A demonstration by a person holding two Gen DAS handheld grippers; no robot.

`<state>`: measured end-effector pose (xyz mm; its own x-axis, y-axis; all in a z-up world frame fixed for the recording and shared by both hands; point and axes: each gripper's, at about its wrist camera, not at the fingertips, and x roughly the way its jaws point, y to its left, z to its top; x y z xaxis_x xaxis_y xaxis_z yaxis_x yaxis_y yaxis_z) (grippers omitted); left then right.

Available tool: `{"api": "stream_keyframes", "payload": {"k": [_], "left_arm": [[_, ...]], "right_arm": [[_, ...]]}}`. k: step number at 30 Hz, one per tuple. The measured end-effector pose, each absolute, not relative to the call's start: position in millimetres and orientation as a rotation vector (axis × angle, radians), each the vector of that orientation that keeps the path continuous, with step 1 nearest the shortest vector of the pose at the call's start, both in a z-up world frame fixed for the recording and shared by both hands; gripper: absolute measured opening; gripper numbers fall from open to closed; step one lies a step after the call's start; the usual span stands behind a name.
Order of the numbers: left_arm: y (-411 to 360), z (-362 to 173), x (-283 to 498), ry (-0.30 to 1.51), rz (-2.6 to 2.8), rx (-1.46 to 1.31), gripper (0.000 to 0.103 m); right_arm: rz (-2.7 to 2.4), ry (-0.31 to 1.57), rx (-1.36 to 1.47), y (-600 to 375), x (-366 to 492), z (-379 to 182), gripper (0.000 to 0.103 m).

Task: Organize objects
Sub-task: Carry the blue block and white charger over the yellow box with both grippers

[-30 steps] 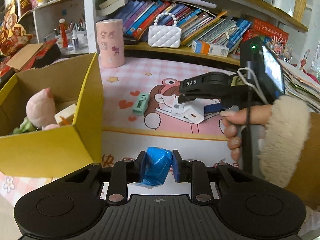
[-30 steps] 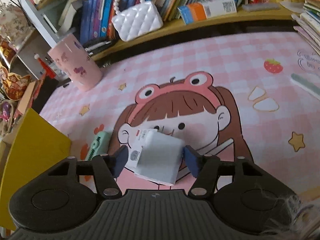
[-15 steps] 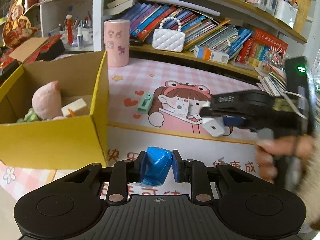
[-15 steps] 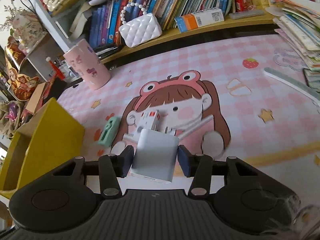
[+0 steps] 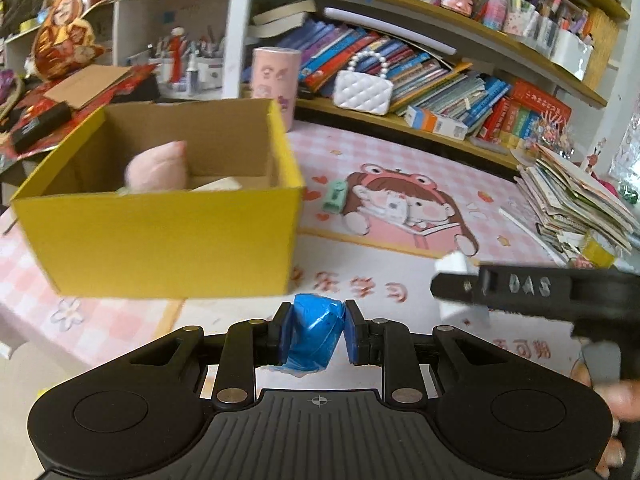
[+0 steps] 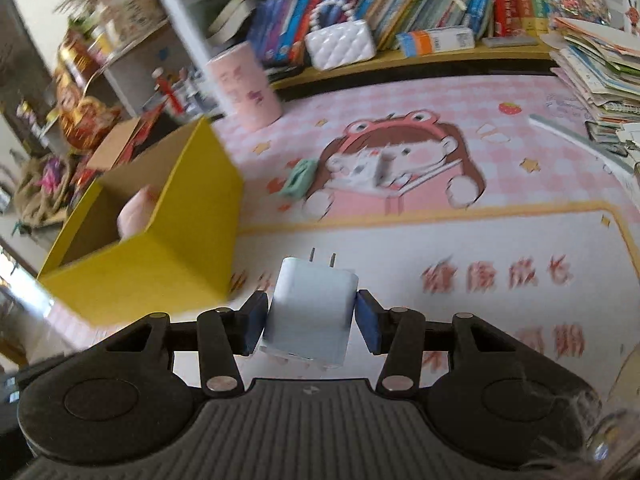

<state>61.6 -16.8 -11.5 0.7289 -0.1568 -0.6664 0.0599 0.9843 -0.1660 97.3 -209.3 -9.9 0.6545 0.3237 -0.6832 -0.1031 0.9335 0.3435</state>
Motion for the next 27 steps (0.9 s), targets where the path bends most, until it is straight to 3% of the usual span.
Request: {"api": "stream_keyframes", "payload": {"k": [27], "left_arm": [[132.9,-7.4,-42.8,0.702,-0.040,-0.196,0.024]], "right_arm": [[0.345,0.857,0.199,-53.8,-18.6,-10.0,0.046]]}}
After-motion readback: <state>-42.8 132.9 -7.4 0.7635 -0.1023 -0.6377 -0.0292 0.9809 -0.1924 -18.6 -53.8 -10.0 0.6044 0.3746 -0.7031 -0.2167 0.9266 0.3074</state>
